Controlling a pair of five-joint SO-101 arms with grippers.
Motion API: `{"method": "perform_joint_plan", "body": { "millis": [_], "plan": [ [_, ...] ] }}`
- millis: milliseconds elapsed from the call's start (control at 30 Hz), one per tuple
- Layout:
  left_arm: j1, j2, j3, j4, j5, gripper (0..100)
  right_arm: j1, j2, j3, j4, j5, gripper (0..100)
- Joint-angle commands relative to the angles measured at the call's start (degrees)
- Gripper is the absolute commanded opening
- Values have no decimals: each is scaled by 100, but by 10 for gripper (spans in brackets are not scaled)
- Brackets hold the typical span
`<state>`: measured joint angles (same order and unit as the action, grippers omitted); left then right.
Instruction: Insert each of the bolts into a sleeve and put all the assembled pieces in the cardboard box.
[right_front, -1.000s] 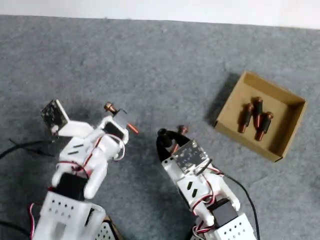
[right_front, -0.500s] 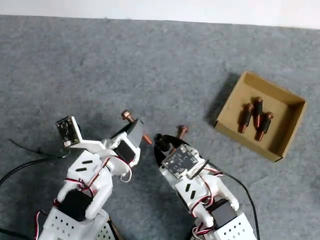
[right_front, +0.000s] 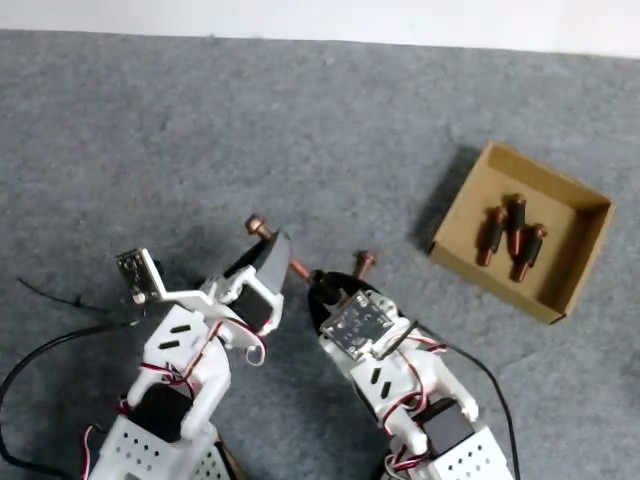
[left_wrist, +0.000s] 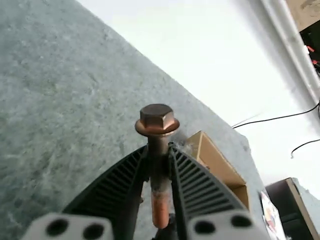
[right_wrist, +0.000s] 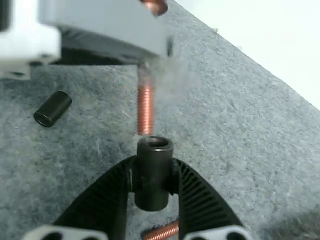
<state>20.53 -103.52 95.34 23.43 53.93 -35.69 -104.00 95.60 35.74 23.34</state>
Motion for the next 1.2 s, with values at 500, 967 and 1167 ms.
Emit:
{"method": "perform_joint_plan", "body": {
  "millis": [500, 967, 1167],
  "plan": [
    [444, -110, -31, -202, -35, 5, -66, -75, 664, 171, 281, 5],
    [760, -110, 4, 334, -510, 5, -40, -119, 664, 171, 264, 5],
    [1262, -110, -22, 774, -879, 5, 4, -119, 646, 171, 273, 5]
  ]
}}
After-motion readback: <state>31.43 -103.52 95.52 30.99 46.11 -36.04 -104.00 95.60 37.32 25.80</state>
